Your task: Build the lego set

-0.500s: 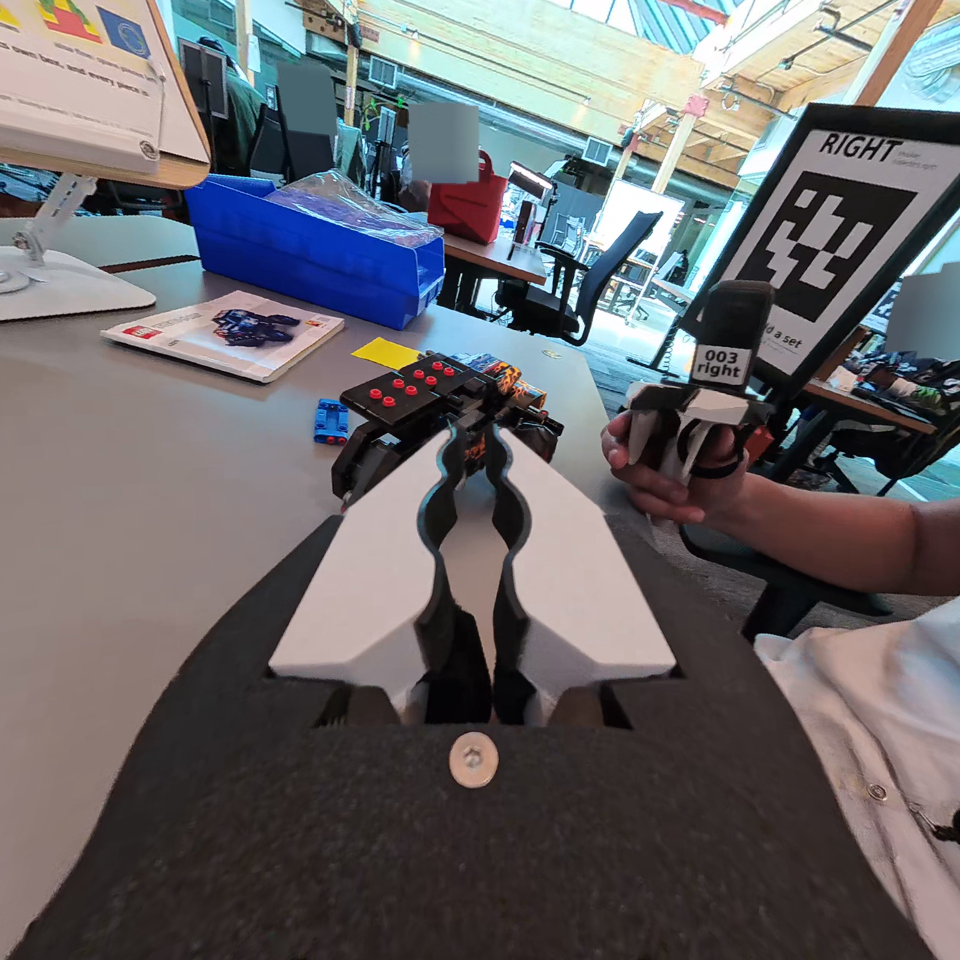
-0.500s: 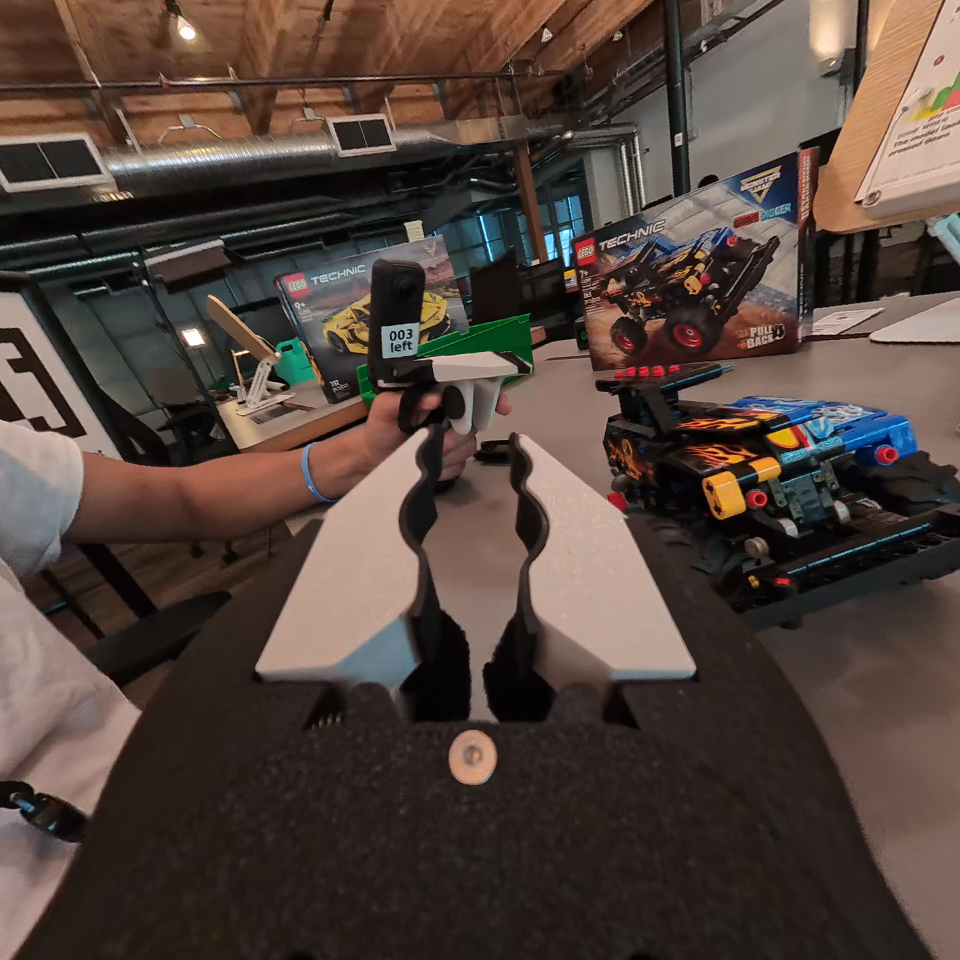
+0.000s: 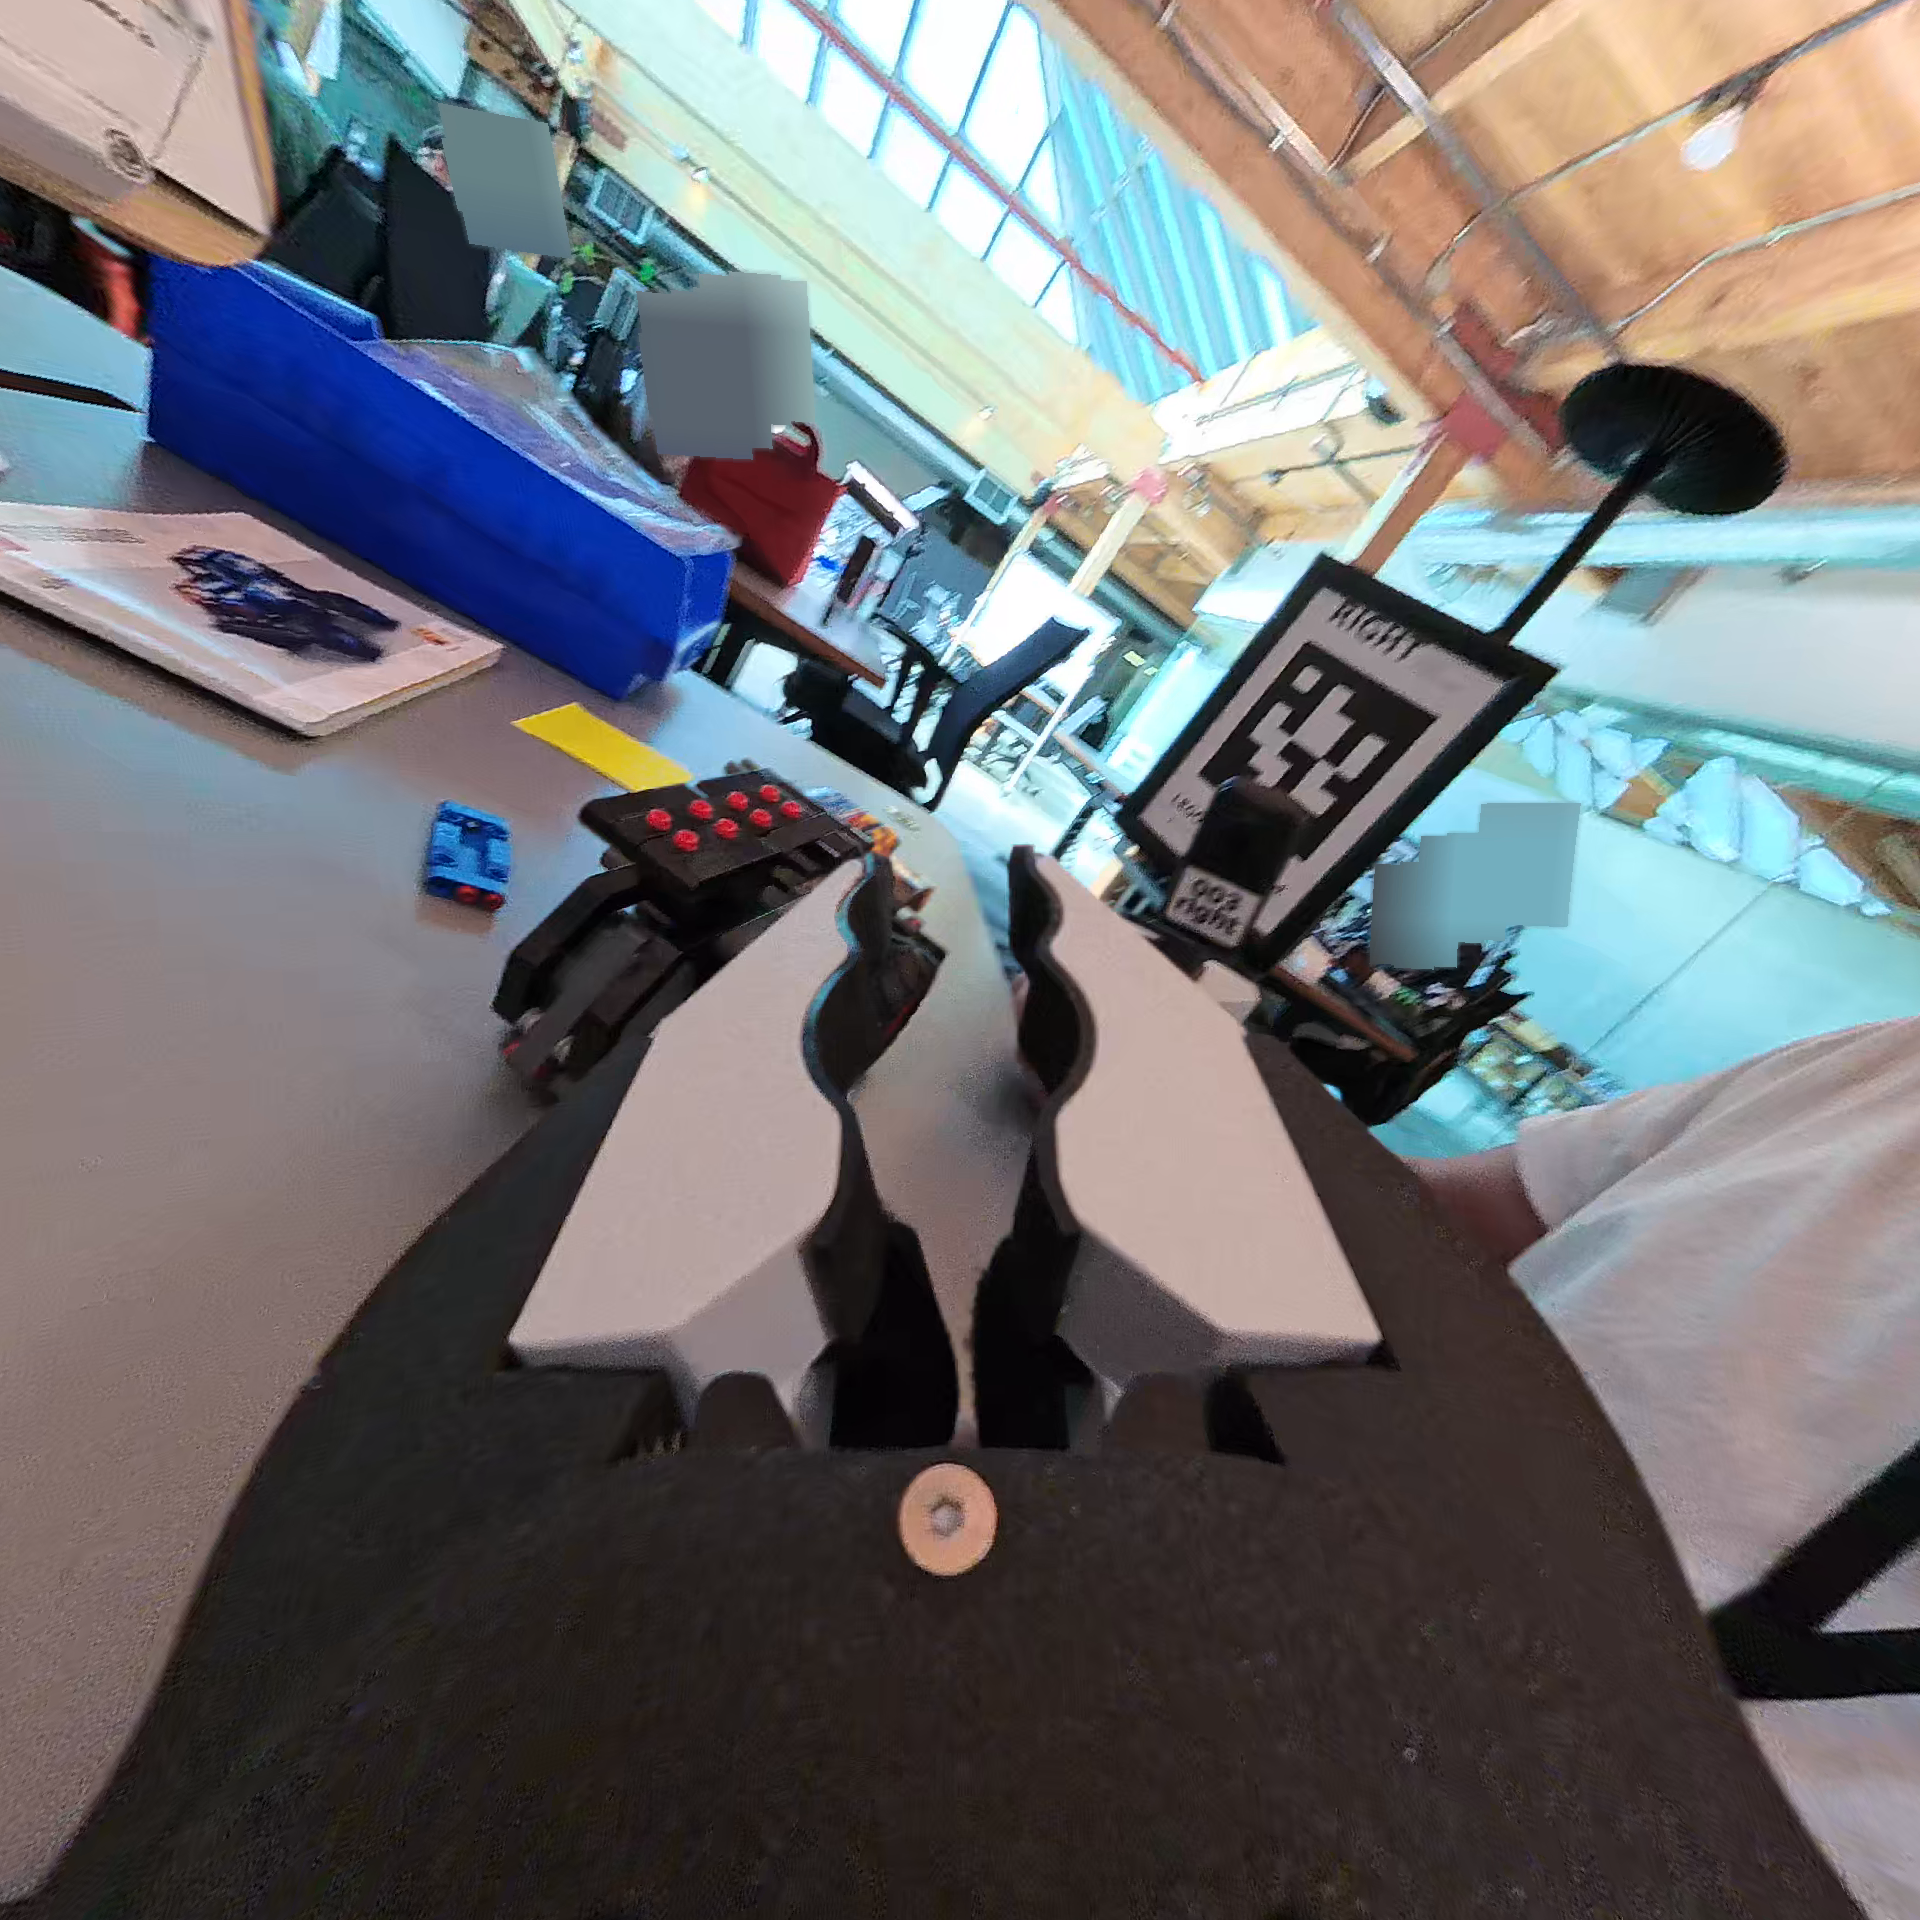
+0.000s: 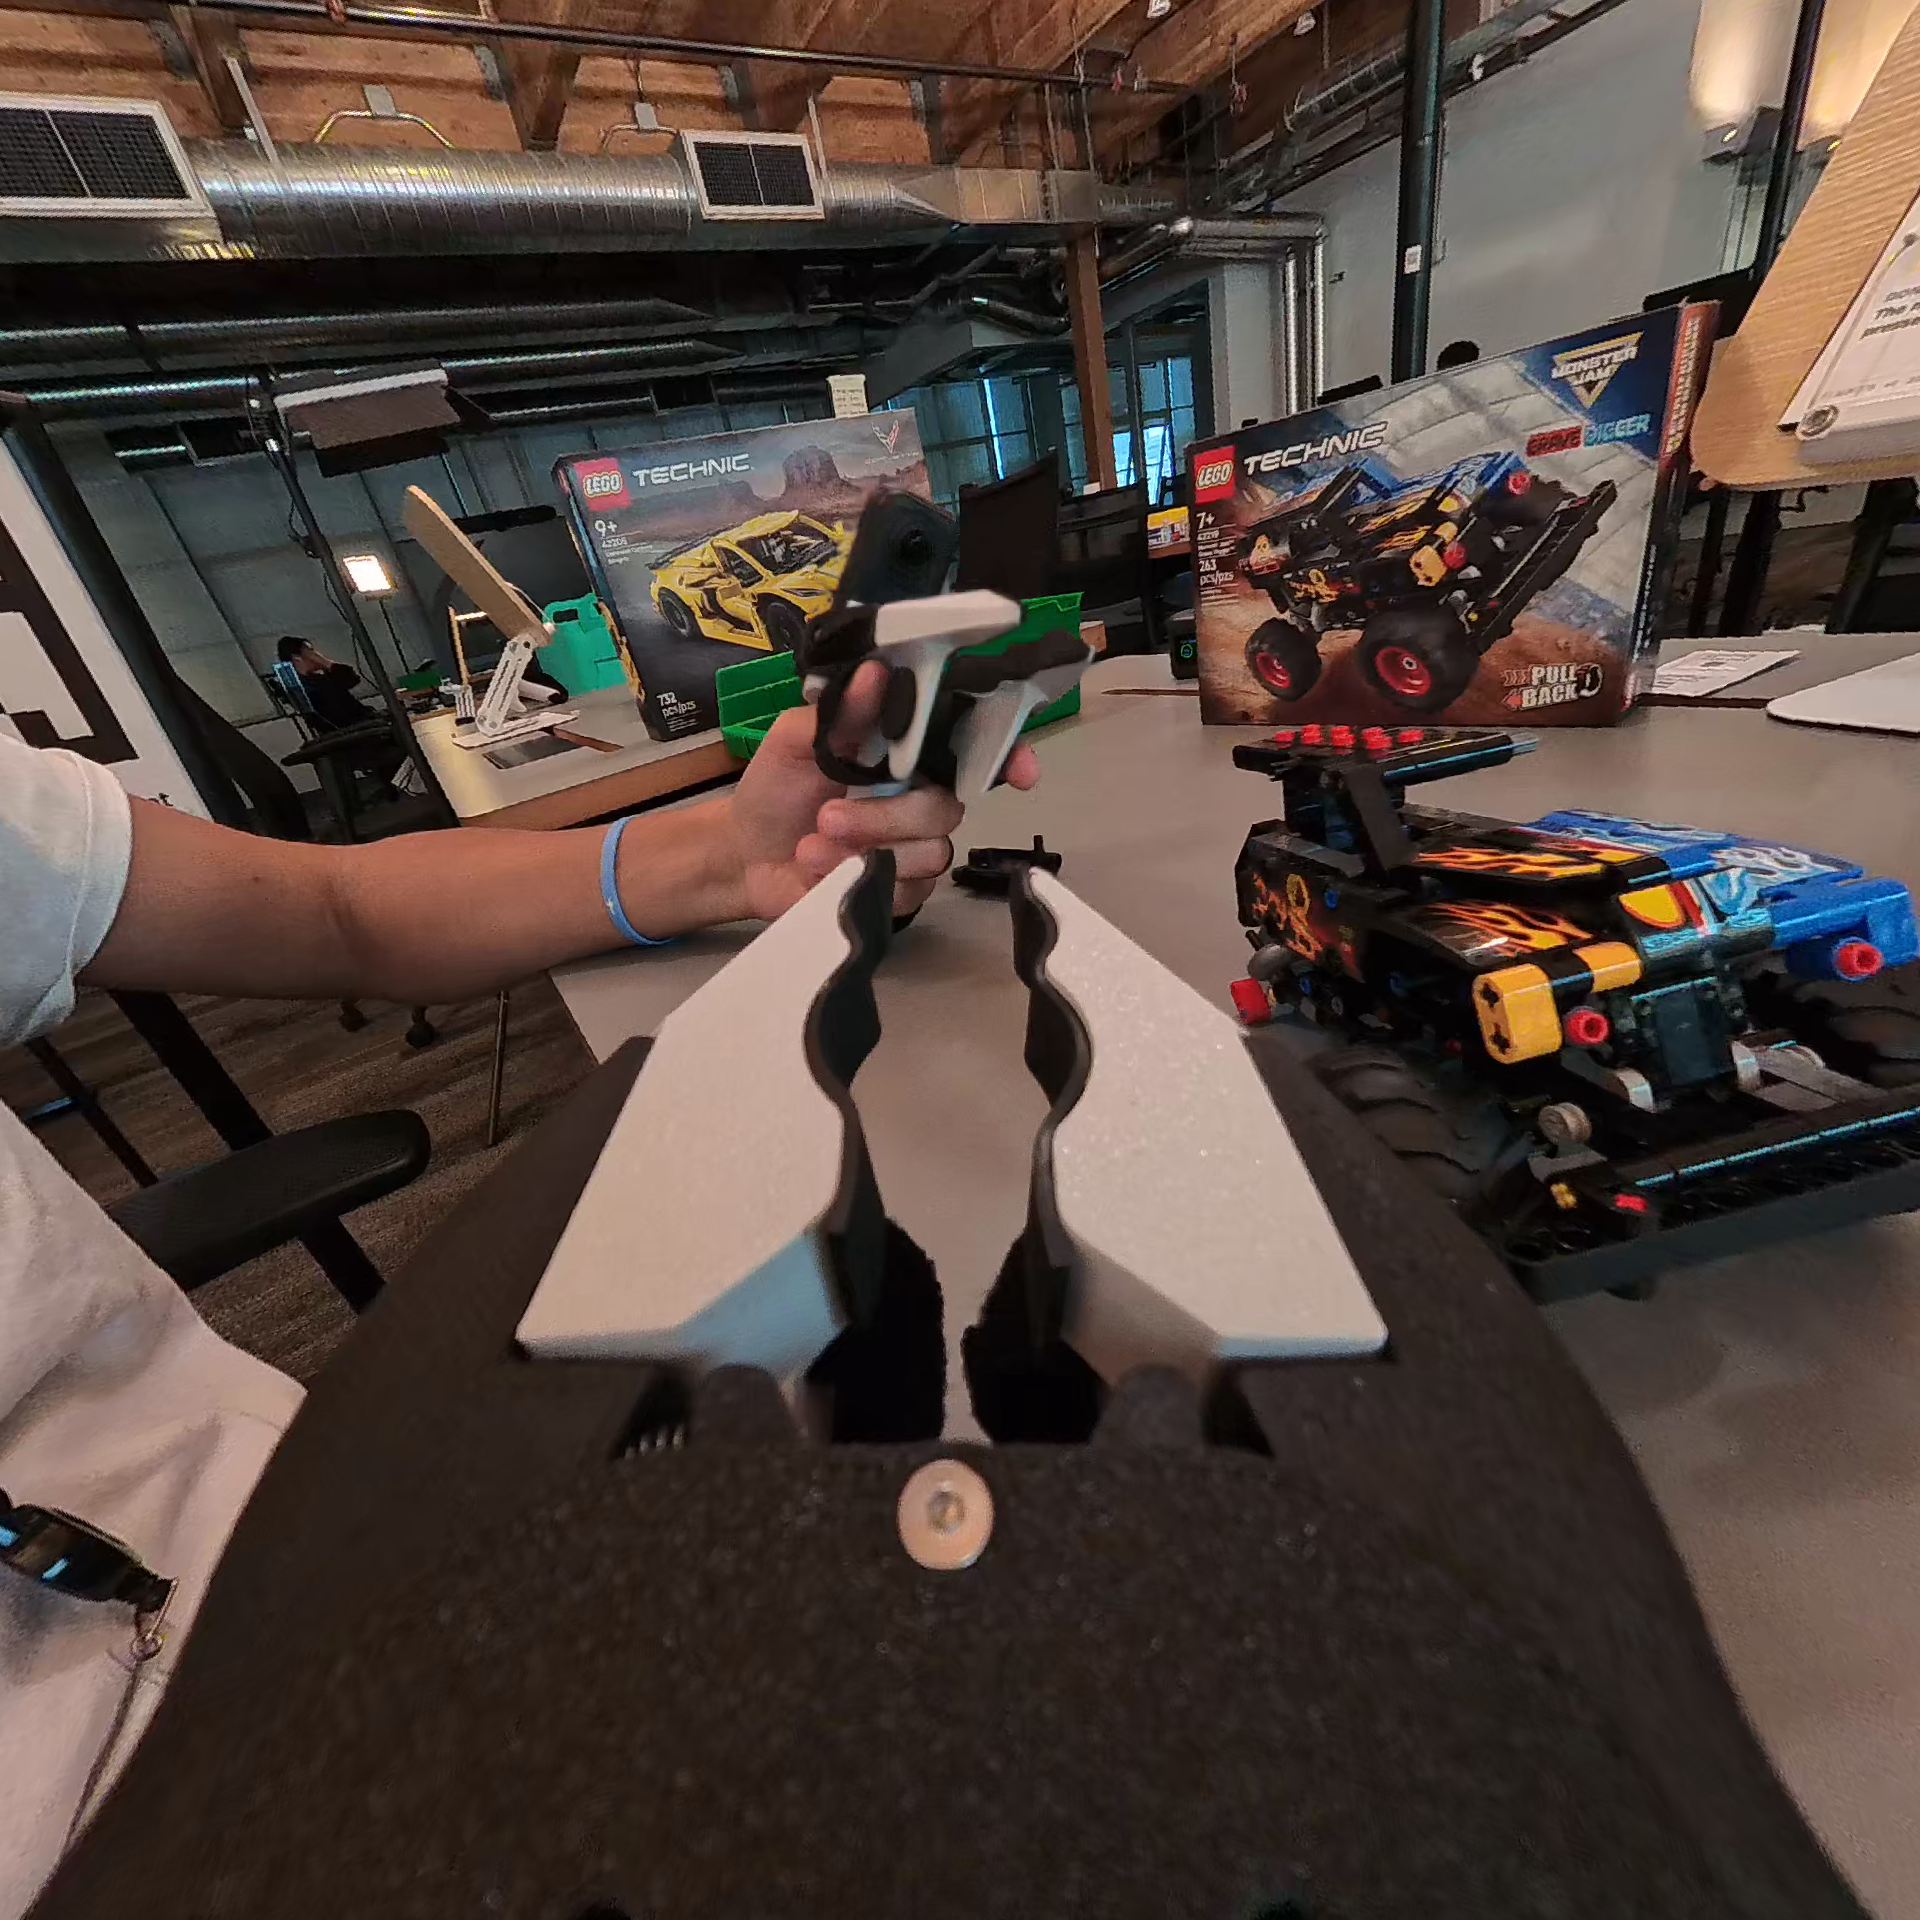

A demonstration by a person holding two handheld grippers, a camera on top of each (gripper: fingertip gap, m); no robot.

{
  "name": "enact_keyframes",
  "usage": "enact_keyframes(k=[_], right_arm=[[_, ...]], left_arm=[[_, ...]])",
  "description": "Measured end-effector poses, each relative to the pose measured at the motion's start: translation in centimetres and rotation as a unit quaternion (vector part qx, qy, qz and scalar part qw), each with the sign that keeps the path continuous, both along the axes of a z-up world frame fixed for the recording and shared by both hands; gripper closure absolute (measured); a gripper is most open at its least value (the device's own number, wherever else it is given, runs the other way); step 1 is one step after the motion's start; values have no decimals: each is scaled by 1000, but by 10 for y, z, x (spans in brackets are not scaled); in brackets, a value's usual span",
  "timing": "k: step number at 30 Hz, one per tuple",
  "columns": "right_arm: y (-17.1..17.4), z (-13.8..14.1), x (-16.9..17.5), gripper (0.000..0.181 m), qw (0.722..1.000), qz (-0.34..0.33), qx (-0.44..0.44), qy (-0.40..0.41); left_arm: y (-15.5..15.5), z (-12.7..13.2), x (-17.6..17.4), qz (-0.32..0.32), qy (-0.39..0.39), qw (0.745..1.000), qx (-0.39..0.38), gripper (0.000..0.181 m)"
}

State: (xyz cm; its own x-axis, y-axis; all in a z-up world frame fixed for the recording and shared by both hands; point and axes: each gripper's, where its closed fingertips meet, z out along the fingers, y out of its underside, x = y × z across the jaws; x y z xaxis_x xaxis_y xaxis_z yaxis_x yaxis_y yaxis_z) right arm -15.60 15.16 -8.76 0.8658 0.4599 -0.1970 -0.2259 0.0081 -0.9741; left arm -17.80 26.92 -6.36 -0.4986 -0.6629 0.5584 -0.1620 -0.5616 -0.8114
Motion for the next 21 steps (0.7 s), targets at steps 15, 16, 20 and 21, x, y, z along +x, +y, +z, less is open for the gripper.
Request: enact_keyframes(k=[15,16,20,21], right_arm=[[-2,1,-1,159,1000,5,5,-2],[-2,1,-1,159,1000,5,5,-3],[-2,0,-2,159,1000,5,4,-7],[-2,0,-2,159,1000,5,4,-8]], left_arm=[[43,10,-2,48,-14,993,-105,161],[44,10,-2,50,-14,993,-107,161],[47,10,-3,51,-14,993,-108,161],[48,10,-2,54,-13,993,-104,161]])
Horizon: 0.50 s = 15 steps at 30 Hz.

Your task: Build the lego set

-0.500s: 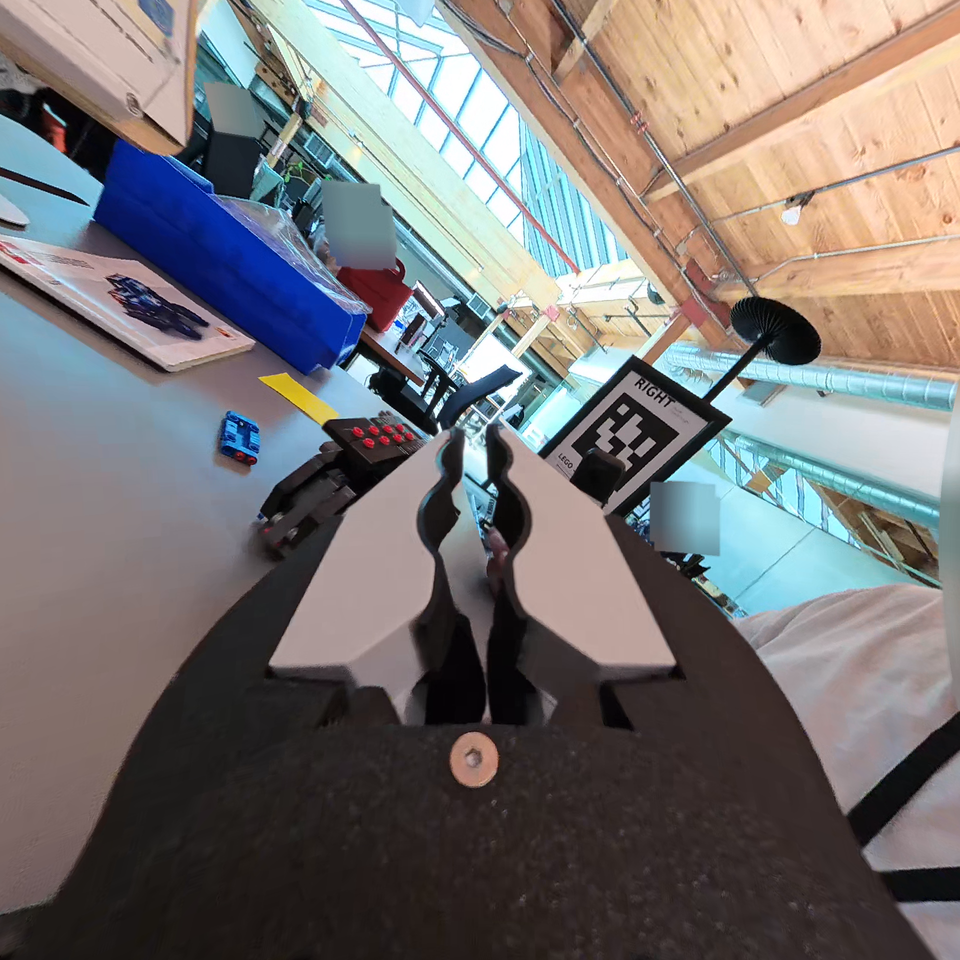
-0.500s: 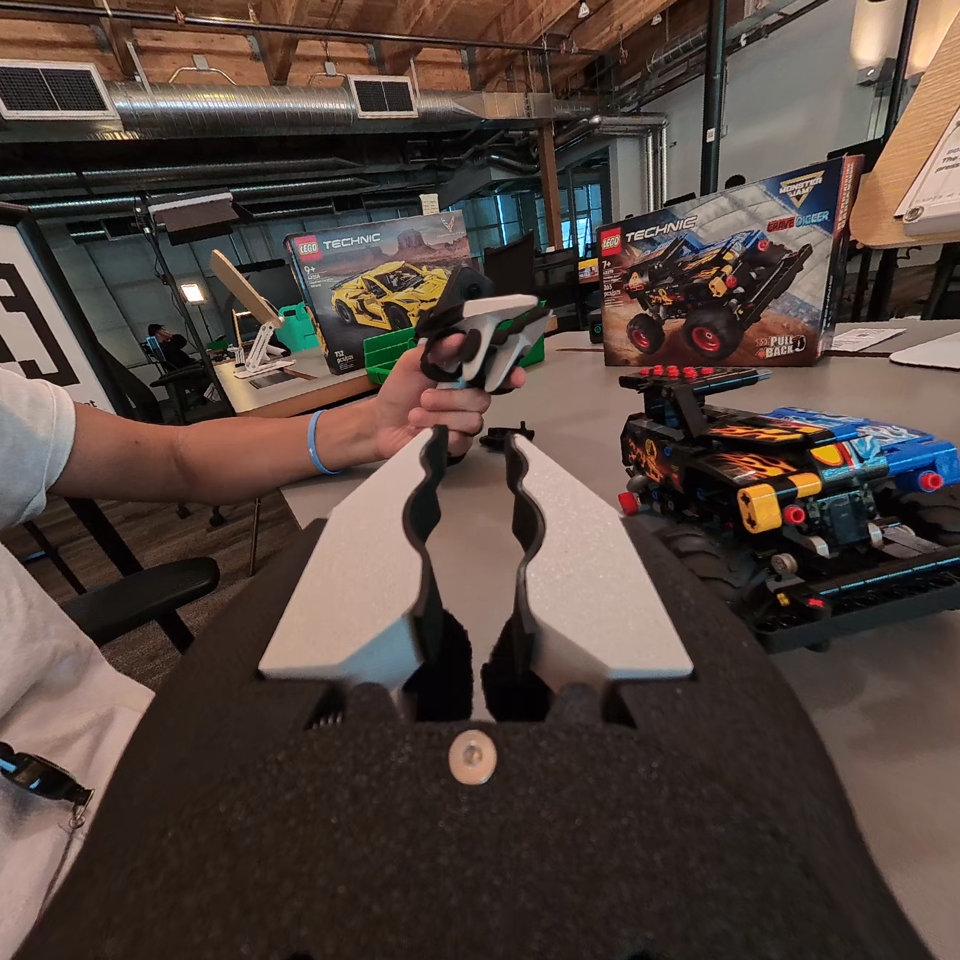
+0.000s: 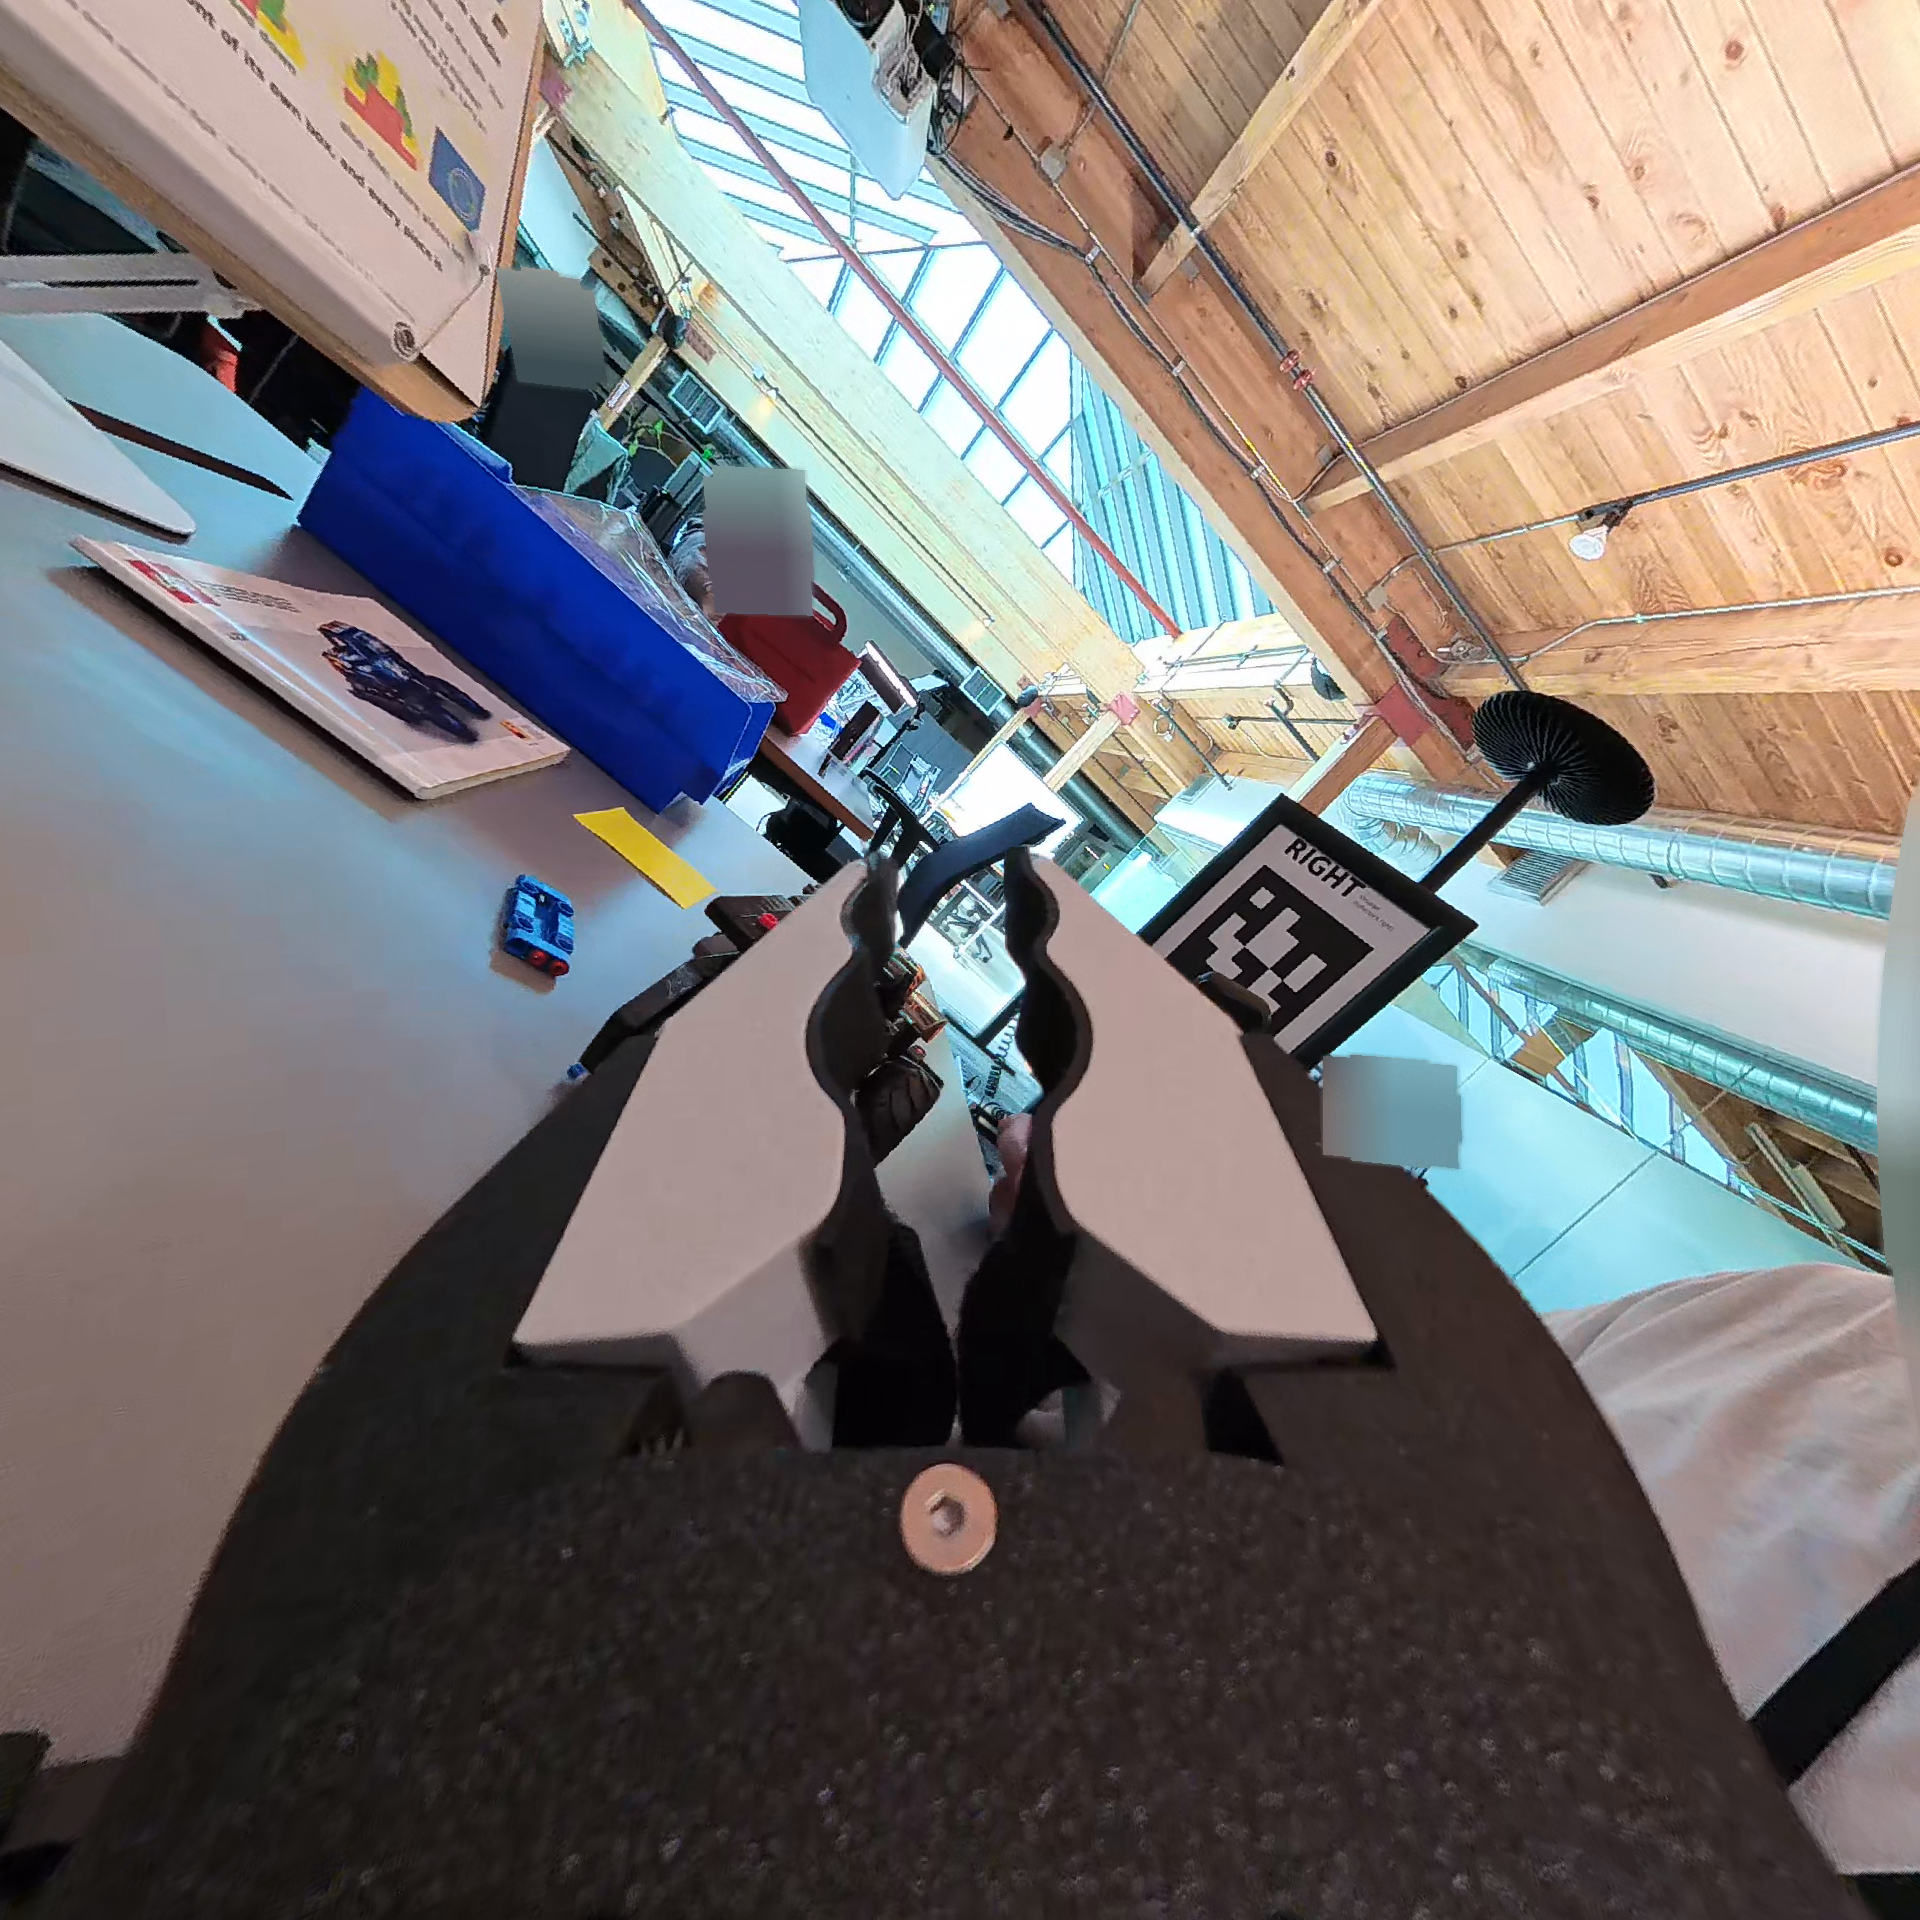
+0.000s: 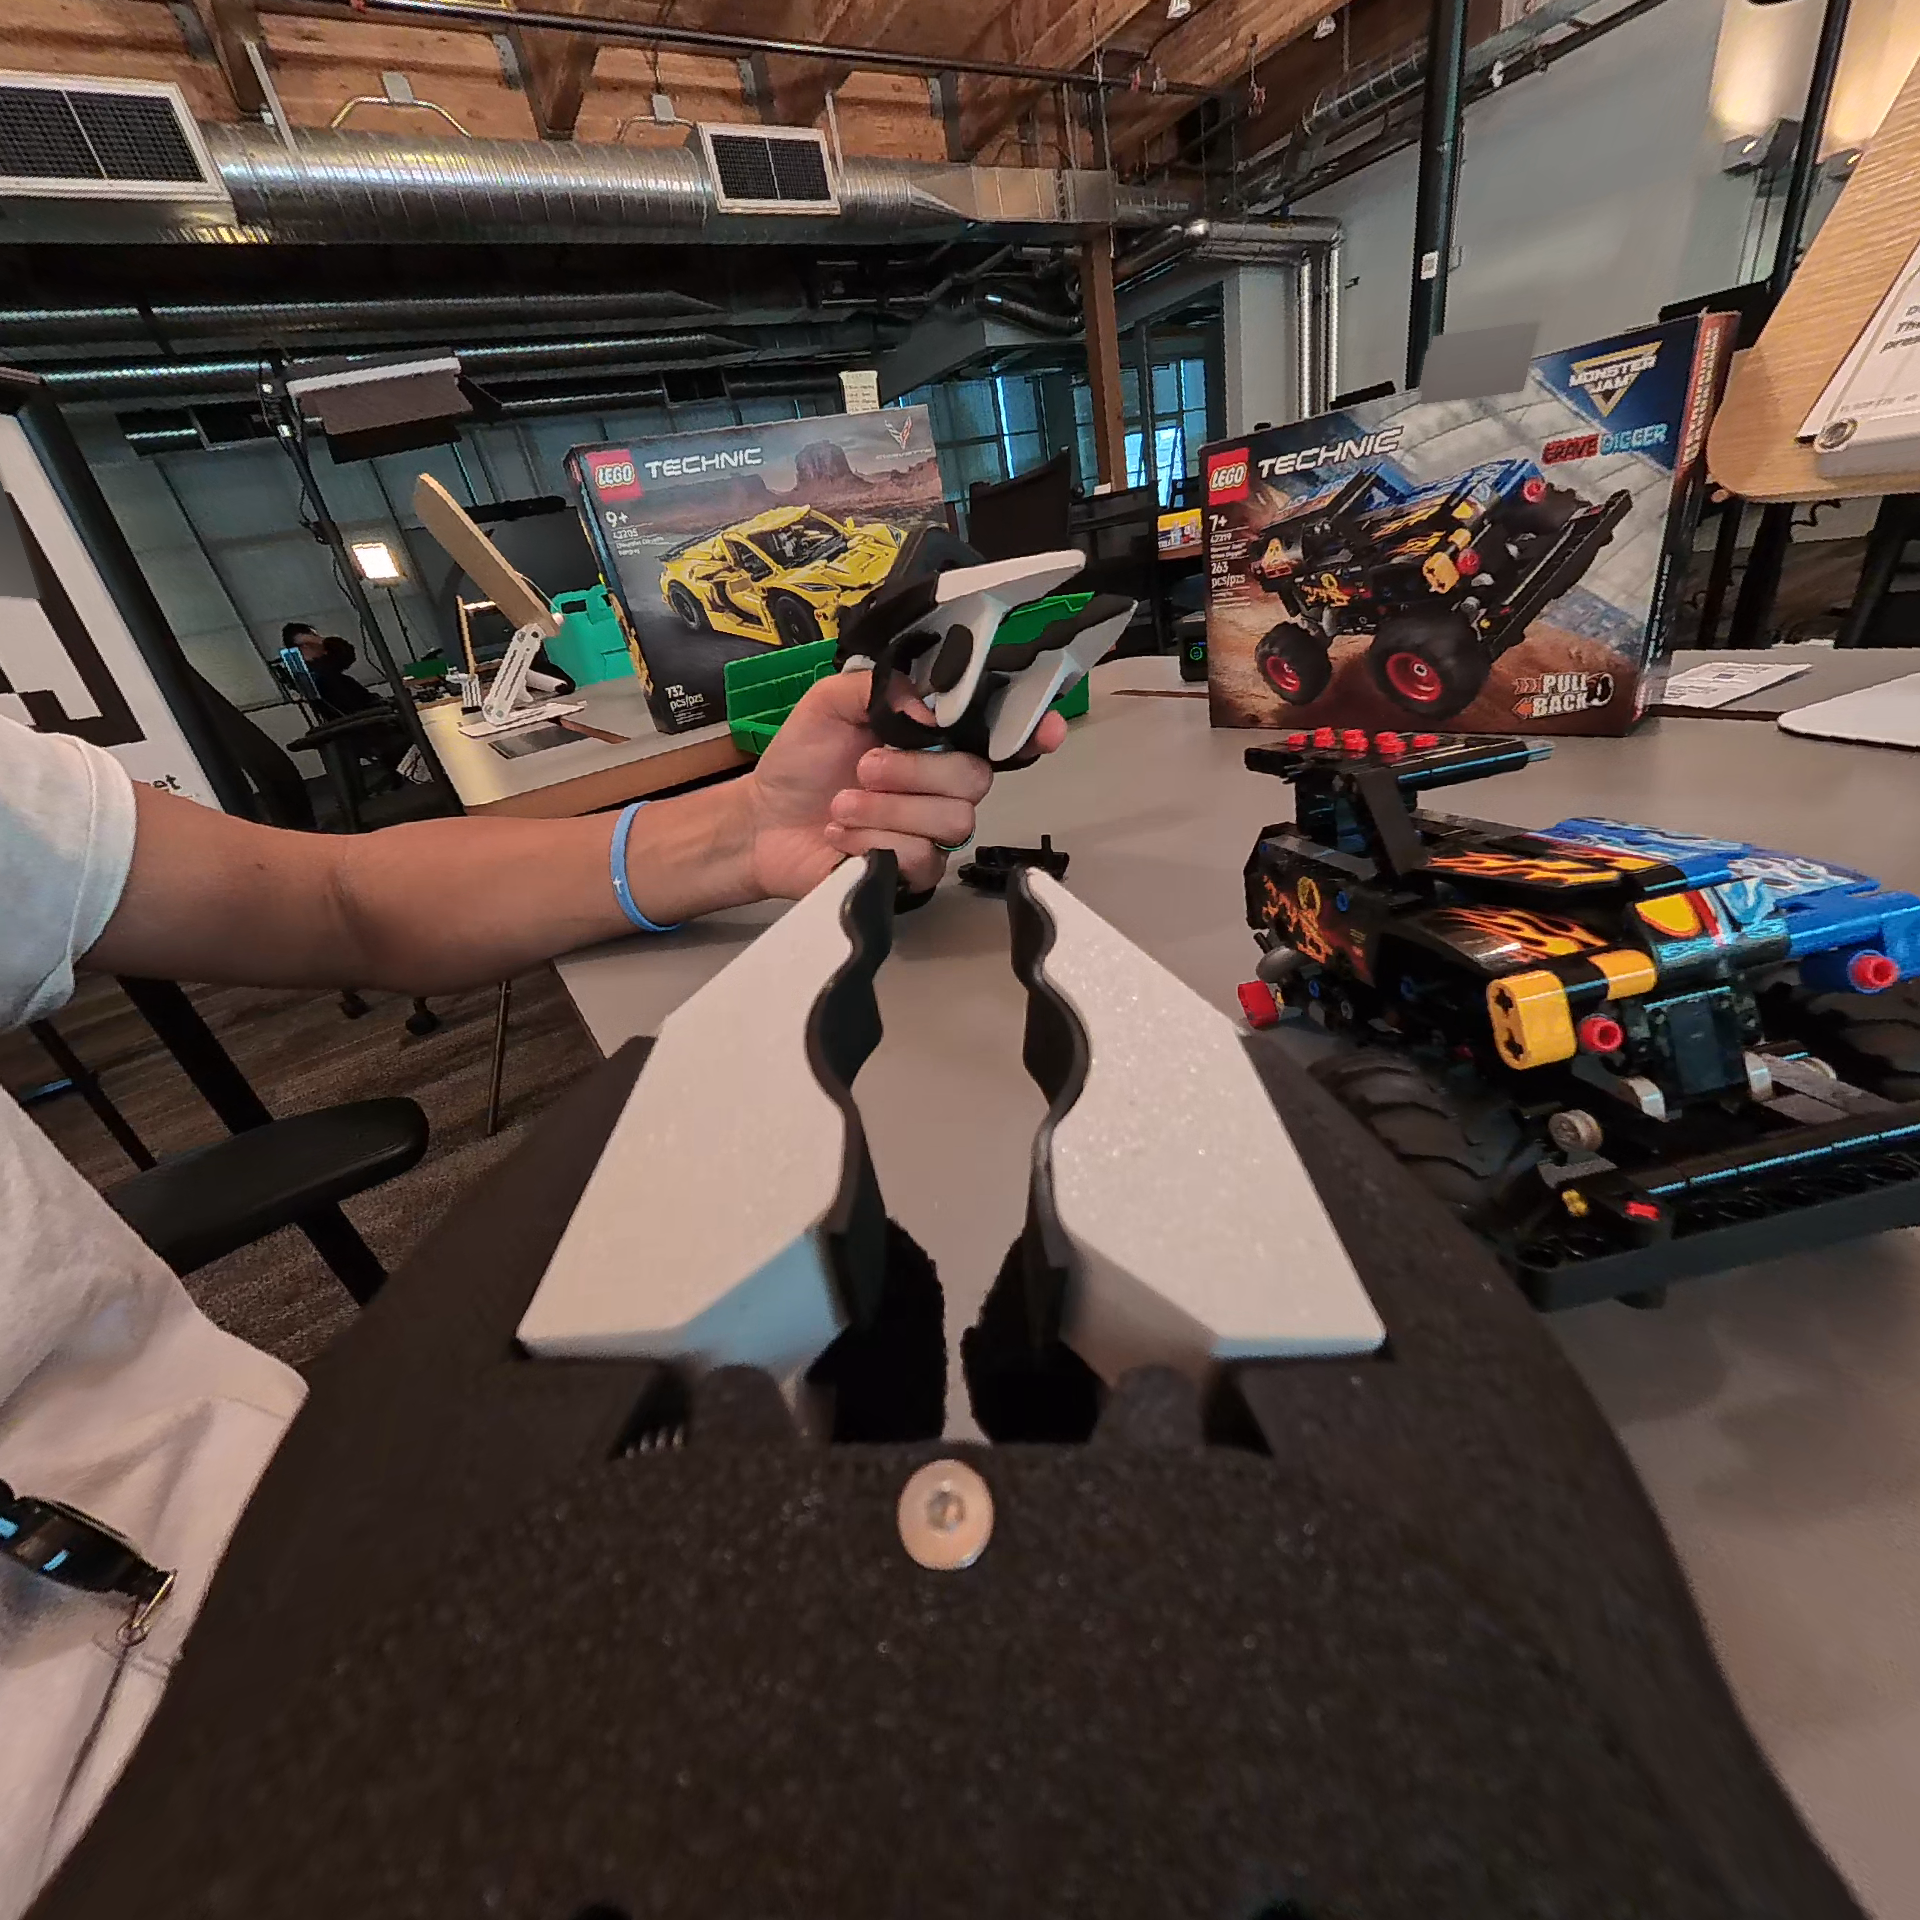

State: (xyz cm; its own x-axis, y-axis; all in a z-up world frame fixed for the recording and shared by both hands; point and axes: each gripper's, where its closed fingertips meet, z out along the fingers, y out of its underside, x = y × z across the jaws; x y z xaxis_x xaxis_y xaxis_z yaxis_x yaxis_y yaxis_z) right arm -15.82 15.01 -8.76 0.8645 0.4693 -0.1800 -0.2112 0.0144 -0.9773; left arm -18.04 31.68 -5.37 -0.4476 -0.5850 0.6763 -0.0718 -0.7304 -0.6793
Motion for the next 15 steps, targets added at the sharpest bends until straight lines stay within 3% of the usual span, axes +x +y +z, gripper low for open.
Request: enact_keyframes(k=[10,15], right_arm=[[0,-2,-2,159,1000,0,-2,-8],[0,-2,-2,159,1000,1,-2,-10]], left_arm=[[-32,-12,3,-11,21,989,143,161],[-42,-19,5,-23,29,985,169,161]])
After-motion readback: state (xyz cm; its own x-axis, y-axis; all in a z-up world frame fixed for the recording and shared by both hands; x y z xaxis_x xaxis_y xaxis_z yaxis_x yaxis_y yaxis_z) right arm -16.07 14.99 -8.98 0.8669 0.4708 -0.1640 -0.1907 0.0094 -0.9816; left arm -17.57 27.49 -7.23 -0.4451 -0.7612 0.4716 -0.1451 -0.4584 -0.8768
